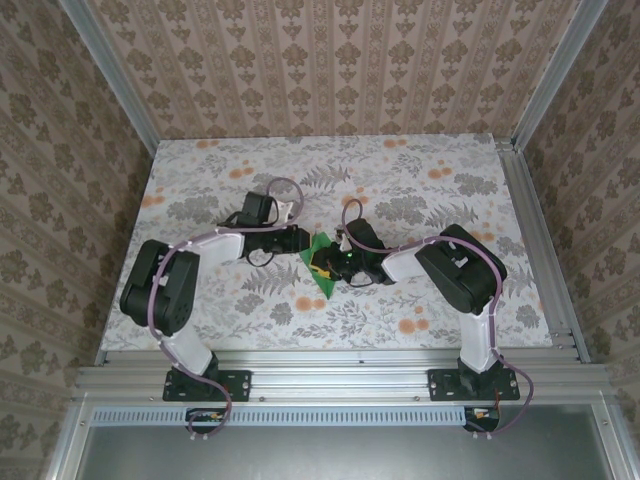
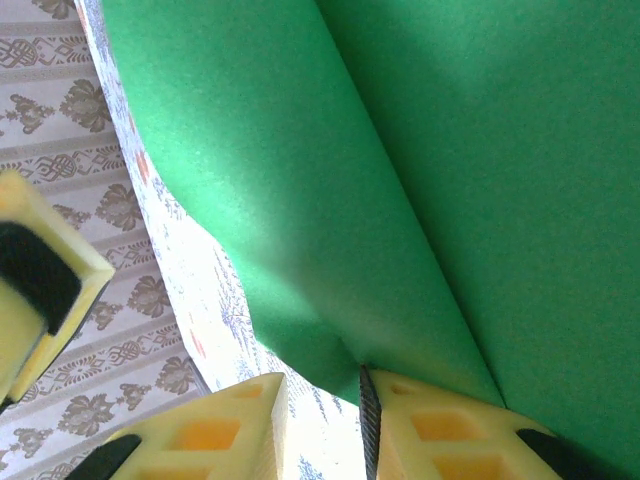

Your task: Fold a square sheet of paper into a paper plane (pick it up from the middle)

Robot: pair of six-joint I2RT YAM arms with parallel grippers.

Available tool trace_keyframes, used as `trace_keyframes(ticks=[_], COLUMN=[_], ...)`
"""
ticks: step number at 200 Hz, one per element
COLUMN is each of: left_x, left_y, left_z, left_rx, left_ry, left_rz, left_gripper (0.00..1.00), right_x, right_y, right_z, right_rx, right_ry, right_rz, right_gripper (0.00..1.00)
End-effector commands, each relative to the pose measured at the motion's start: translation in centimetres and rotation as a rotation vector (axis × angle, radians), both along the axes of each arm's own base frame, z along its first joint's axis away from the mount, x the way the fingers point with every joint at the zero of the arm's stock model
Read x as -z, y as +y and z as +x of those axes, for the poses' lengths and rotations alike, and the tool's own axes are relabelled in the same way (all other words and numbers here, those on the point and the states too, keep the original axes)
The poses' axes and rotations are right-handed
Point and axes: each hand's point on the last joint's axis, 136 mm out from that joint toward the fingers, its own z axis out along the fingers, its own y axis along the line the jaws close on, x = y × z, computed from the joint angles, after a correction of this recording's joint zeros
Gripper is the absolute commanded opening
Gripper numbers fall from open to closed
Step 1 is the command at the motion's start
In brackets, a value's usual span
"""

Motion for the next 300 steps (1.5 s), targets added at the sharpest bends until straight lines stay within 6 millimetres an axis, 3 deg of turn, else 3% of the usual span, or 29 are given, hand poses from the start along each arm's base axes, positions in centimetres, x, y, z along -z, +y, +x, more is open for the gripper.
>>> trace_keyframes(ticks=[1,77,117,171,239,300], left_x=[0.5,3.5,5.4,6.9,8.8,10.2], left_y=[-0.7,-1.2,0.3,0.8,2.7,2.3], left_z=[-0.7,-1.4,-1.1,-1.2,-1.1,-2.3], left_rx=[0.068,0.124,0.098,0.108,0.094,0.136], left_ry=[0.04,0.104,0.099,0.097,0.097,0.099], left_rz=[-0.022,0.031,0.146,0.216,0.338,0.415], left_gripper=[0.19,0.17,0.16,0.16,0.14,0.13], right_x=[4.0,3.6,3.5,3.3,1.9,1.2], right_y=[-1.9,-1.7,-1.7,-1.7,-1.4,-1.7], right_z=[-2.5,-2.3,-2.3,-2.2,-2.0,-3.8], right_rx=[0.011,0.001,-0.003,-0.002,-0.009,-0.045], right_ry=[0.114,0.1,0.092,0.083,0.05,0.051], right_rz=[-0.122,-0.115,-0.117,-0.113,-0.09,-0.116], right_gripper=[0.28,0.24,0.23,0.23,0.22,0.19])
